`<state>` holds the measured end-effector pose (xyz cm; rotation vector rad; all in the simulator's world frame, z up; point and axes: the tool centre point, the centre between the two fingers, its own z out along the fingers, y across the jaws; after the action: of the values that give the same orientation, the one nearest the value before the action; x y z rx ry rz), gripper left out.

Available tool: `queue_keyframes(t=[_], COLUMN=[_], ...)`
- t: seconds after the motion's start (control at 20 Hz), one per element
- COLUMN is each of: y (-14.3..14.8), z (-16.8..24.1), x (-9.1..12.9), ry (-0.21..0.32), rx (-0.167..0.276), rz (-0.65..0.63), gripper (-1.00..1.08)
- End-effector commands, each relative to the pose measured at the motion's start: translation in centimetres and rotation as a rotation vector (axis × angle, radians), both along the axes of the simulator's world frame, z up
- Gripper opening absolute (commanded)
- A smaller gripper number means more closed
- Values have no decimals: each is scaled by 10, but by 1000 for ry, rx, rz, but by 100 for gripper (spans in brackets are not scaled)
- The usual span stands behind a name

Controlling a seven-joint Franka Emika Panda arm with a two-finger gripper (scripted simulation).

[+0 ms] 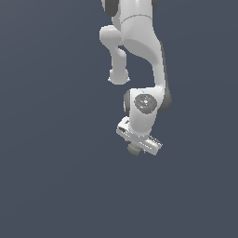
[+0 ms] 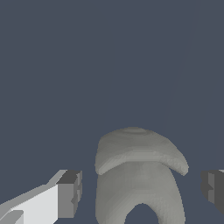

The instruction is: Pick up the object and move it to a goal position.

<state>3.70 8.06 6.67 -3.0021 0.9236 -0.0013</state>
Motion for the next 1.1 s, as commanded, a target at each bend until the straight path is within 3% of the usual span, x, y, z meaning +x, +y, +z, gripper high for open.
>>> queue_keyframes(t=[0.0,0.35,0.4,1.05], y=[0,0,0,1], z=[-14,-27,-27,-27], x=[-1,0,0,-1], ry=[1,1,1,1], rx=[0,0,0,0], rz=[-1,-2,-2,-2], gripper=[100,100,-100,-100])
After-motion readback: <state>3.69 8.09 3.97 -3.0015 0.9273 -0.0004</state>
